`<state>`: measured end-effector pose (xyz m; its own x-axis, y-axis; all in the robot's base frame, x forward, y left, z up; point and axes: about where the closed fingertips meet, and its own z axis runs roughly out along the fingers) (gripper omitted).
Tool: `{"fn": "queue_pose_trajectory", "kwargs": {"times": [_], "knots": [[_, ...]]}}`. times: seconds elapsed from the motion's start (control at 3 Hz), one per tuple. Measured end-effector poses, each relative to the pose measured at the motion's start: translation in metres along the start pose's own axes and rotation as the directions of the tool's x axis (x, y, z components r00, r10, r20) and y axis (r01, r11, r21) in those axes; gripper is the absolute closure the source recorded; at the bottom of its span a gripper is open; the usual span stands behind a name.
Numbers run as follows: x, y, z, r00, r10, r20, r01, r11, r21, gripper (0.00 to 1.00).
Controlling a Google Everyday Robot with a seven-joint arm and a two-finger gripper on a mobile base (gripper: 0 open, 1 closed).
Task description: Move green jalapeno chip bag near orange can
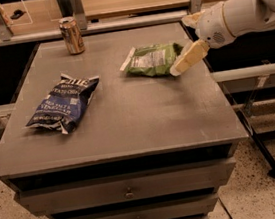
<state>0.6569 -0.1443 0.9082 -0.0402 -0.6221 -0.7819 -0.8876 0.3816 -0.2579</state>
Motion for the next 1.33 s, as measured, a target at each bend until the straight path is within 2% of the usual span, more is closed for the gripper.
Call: {"fn": "queue_pose_trajectory", "kwargs": {"times": [0.33, 0.67, 1.0, 1.33], "knots": [[0.007, 0.009, 0.012, 0.999, -0.028, -0.044, 0.028, 0.9996, -0.010, 0.00], [0.011, 0.011, 0.029, 0.996, -0.027, -0.081, 0.025, 0.9993, -0.028, 0.00], [0.015, 0.008, 0.050, 0.994, -0.016, -0.110, 0.008, 0.9971, -0.075, 0.00], [0.014, 0.001, 0.068, 0.993, -0.009, -0.122, -0.005, 0.9931, -0.117, 0.09]]}}
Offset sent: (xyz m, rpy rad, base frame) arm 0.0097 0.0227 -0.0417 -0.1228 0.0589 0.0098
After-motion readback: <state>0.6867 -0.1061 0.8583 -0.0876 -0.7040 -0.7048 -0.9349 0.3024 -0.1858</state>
